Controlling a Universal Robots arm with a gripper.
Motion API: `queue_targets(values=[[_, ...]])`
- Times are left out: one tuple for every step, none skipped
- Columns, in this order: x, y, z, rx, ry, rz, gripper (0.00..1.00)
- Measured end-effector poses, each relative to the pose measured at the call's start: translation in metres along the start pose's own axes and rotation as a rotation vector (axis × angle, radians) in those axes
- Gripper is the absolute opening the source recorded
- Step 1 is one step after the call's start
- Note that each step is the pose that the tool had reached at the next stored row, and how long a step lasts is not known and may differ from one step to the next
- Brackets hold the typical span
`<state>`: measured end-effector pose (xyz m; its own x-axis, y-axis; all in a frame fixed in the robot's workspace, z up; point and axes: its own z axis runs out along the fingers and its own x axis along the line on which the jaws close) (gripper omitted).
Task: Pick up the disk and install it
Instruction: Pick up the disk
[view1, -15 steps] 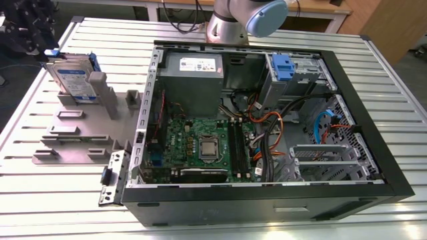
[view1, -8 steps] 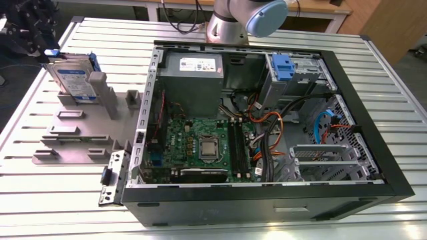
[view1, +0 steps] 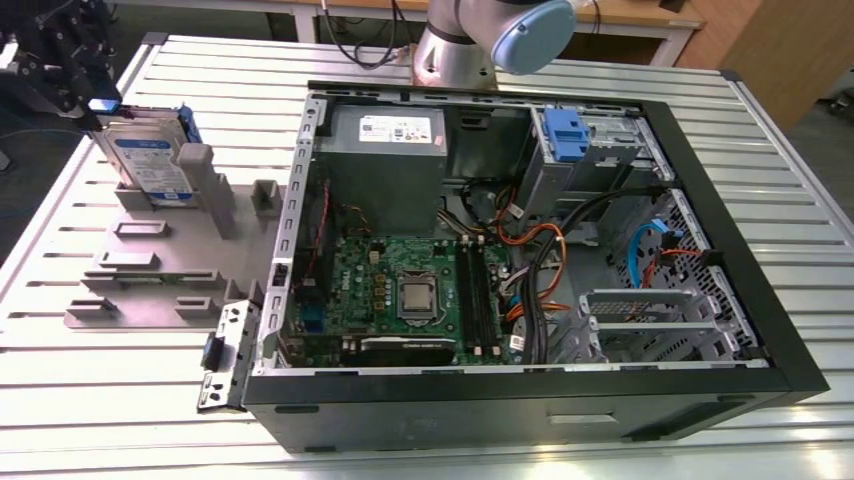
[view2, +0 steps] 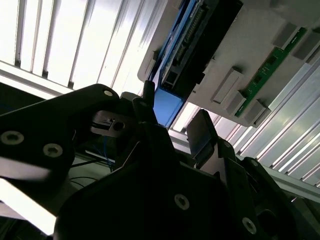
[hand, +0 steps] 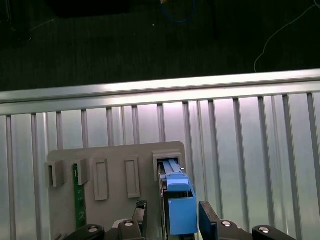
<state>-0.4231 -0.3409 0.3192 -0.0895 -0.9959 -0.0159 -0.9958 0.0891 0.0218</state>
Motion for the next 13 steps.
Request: queue_targets(values=[[0.0000,0.0000,0.0009,0.0009,0.0022,-0.001,0.53],[0.0000,0.0000,0.0017,0.0018,0.0041,-0.001,0.53],[0.0001,-0.0001,0.0025,0.0027,0.0055,-0.002,0.53],[0.0001,-0.0001,0.0033,0.0039,0.0066,-0.003,0.53],[0.0001,-0.0001,0.0042,0.0048,0.0070,-0.003,0.53],[0.0001,-0.0001,0.0049,0.0053,0.0070,-0.003,0.53],[0.0000,-0.0001,0.0057,0.0057,0.0070,-0.004,0.53],[0.0000,-0.0001,0.0065,0.0060,0.0070,-0.004,0.53],[0.0000,-0.0002,0.0073,0.0064,0.0069,-0.004,0.53],[0.0000,-0.0002,0.0080,0.0069,0.0069,-0.004,0.53],[0.0000,-0.0002,0.0086,0.0071,0.0069,-0.005,0.53],[-0.0001,-0.0002,0.0093,0.0075,0.0068,-0.005,0.53],[-0.0001,-0.0002,0.0098,0.0077,0.0069,-0.005,0.53]])
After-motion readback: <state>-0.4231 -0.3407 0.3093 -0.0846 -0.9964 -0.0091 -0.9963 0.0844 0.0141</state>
